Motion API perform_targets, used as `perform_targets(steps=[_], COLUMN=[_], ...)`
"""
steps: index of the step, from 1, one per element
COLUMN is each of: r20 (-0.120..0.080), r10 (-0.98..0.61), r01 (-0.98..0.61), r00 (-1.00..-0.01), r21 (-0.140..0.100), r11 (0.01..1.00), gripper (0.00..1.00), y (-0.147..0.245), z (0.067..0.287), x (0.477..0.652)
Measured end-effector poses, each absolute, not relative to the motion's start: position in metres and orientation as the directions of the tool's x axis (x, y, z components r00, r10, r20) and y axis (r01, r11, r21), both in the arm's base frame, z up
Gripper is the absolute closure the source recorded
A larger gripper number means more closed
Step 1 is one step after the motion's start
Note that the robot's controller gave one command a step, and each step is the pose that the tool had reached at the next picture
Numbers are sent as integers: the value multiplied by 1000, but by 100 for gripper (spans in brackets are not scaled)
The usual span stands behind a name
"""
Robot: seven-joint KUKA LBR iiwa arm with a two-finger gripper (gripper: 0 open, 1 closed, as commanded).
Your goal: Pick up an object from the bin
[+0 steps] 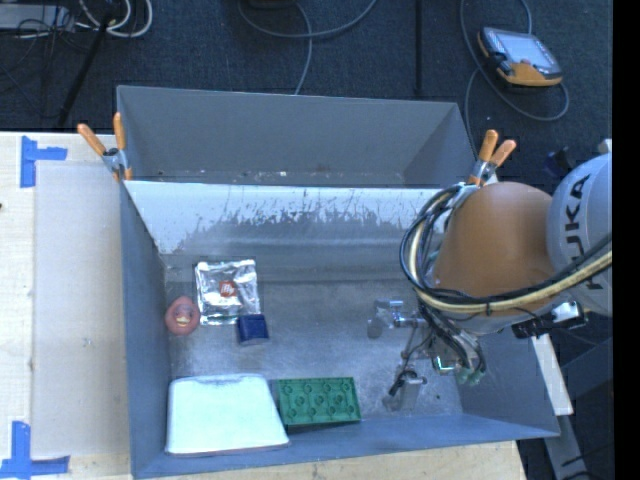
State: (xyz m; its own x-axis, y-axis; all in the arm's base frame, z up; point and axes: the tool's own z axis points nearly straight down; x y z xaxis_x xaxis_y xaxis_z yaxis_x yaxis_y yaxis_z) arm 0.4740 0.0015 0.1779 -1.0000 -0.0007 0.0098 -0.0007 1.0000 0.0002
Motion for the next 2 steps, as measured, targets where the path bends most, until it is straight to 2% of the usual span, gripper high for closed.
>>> perform_targets(steps=[1, 2], r20=[-10, -1], r10=[-138, -63], r01=[-138, -63], r00=[-990, -998], r21=[0, 1], r11=[990, 998], gripper=[0, 0], y=[43, 43], z=[69, 100], x=[482, 474])
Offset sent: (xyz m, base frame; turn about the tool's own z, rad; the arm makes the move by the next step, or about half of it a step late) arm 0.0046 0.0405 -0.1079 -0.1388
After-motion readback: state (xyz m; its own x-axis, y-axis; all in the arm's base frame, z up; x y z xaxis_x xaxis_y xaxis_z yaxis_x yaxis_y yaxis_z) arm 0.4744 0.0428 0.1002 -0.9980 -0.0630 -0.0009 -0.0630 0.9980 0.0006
